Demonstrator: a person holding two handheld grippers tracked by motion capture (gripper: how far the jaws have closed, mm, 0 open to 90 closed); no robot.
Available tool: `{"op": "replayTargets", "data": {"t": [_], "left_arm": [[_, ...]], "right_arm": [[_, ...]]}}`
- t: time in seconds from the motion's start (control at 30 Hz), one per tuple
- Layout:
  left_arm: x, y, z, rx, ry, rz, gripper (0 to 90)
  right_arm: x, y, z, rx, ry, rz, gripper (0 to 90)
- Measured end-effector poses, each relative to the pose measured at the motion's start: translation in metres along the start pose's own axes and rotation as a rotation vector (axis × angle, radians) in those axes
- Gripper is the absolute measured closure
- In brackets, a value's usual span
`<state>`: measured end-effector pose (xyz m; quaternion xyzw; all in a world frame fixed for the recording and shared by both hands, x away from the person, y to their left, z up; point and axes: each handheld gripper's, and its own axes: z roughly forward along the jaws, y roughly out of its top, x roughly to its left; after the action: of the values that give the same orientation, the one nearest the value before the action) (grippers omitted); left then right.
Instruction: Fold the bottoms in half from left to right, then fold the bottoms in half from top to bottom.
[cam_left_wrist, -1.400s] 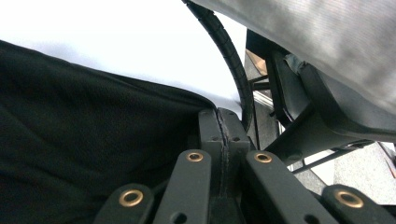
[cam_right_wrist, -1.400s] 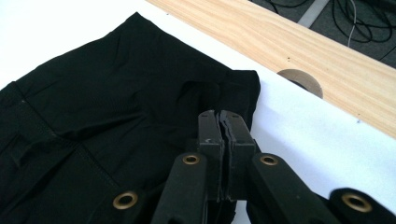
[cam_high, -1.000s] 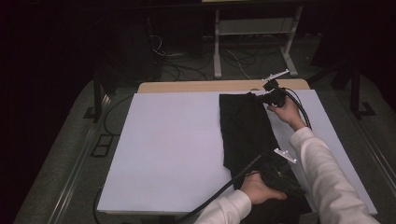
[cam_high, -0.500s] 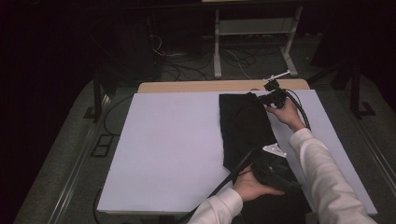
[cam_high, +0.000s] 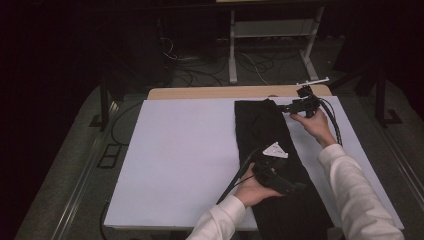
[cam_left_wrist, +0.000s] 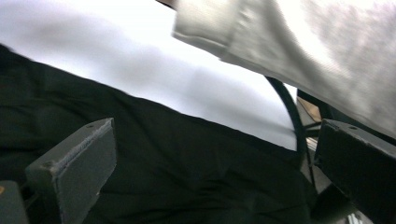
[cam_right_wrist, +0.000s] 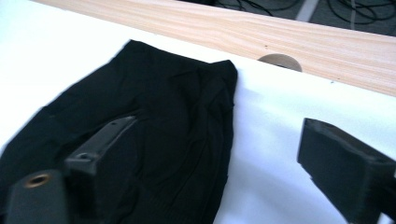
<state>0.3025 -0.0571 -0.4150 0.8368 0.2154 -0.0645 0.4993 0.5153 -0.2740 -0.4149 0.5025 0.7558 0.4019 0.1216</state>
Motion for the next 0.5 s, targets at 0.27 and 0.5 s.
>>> {"op": "replayTargets", "data": {"t": [0.27, 0.5], "left_arm": [[0.017, 0.0, -0.02, -0.018, 0.086, 0.022, 0.0], [0.032, -0.001, -0.032, -0.037, 0.153, 0.021, 0.0]], "right_arm": [[-0.003, -0.008, -0.015, -0.031, 0.045, 0.006, 1.3], [-0.002, -0.012, -0.019, -0.034, 0.063, 0.0, 1.4]]}}
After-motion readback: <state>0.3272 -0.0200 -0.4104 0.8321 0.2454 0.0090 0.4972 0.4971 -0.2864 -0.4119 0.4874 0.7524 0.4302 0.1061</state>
